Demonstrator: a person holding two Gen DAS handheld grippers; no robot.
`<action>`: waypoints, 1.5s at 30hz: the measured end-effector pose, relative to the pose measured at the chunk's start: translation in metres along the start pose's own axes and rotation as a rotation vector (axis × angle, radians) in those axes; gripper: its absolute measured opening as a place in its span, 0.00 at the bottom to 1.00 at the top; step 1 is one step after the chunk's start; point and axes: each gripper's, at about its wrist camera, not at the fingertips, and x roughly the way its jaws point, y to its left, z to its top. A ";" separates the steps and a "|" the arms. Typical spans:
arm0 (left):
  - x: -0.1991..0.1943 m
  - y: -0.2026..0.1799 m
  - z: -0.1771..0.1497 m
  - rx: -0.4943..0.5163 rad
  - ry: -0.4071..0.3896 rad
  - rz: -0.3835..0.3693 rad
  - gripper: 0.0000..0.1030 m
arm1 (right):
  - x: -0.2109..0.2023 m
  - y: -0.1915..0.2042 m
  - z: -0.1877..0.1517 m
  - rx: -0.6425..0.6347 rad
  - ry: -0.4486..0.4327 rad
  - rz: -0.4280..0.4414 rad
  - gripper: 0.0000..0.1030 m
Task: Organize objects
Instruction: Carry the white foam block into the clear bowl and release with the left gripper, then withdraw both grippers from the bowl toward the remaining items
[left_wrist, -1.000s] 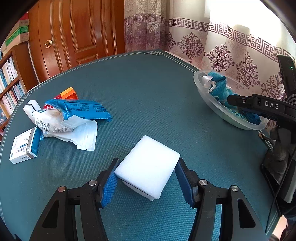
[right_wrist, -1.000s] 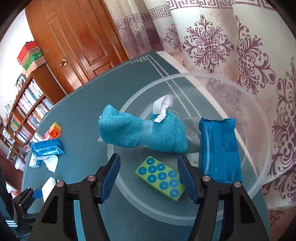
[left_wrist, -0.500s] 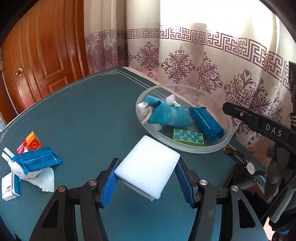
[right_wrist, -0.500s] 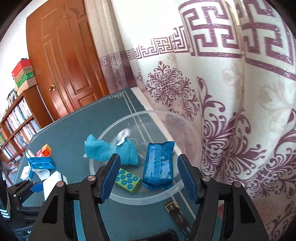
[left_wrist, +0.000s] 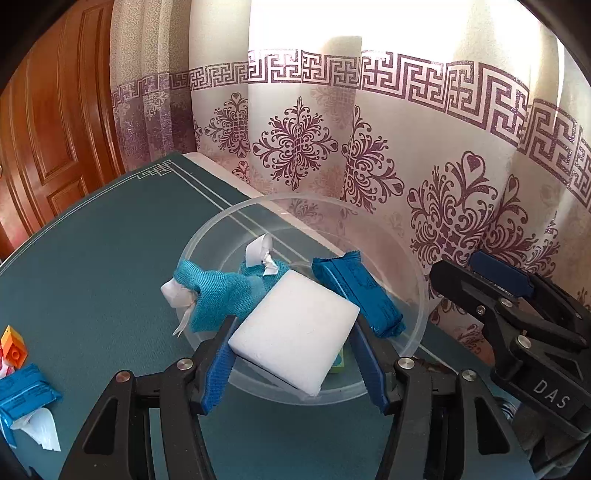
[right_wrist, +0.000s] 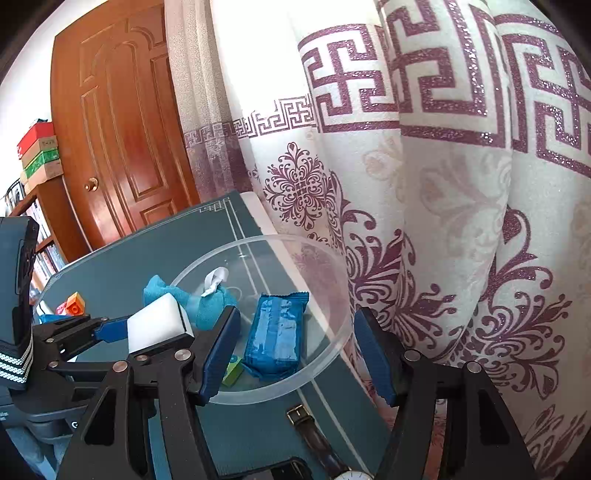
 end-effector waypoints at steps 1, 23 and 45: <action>0.003 -0.001 0.001 0.002 -0.003 -0.003 0.62 | 0.000 -0.002 0.001 0.008 -0.003 -0.001 0.64; -0.005 0.014 -0.019 -0.016 -0.063 0.056 0.89 | -0.001 0.005 -0.004 -0.009 -0.008 -0.002 0.64; 0.011 0.056 -0.022 -0.123 -0.035 0.226 0.92 | 0.000 0.017 -0.008 -0.038 0.010 0.016 0.64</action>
